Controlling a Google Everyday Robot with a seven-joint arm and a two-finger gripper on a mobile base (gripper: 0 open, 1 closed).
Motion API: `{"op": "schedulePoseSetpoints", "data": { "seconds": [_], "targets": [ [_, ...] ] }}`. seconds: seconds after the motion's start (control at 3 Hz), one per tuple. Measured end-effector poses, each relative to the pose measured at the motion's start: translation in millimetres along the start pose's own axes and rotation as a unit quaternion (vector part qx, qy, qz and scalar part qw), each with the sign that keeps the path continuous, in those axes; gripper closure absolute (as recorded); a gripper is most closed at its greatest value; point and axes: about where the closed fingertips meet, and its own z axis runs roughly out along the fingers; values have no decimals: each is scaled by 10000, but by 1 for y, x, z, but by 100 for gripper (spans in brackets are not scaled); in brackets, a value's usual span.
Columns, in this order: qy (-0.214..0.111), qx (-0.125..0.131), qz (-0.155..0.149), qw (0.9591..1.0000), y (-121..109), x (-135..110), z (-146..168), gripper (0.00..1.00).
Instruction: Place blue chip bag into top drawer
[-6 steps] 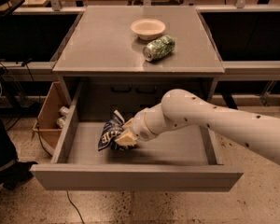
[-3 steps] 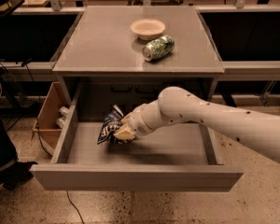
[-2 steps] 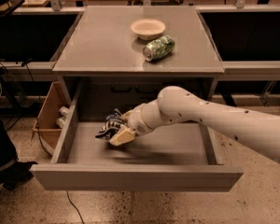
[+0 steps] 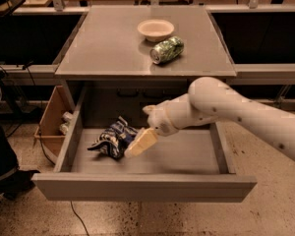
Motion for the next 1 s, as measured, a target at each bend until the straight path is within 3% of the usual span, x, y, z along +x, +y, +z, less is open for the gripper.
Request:
{"op": "schedulePoseSetpoints", "data": {
  "seconds": [0.33,0.67,1.0],
  "targets": [
    [-49,262,43,9996,14,-21,-73,0],
    [262,667,-286,9970,16,-68,-148,0],
    [287,722,-419,9961,18,-85,-168,0]
  ]
}}
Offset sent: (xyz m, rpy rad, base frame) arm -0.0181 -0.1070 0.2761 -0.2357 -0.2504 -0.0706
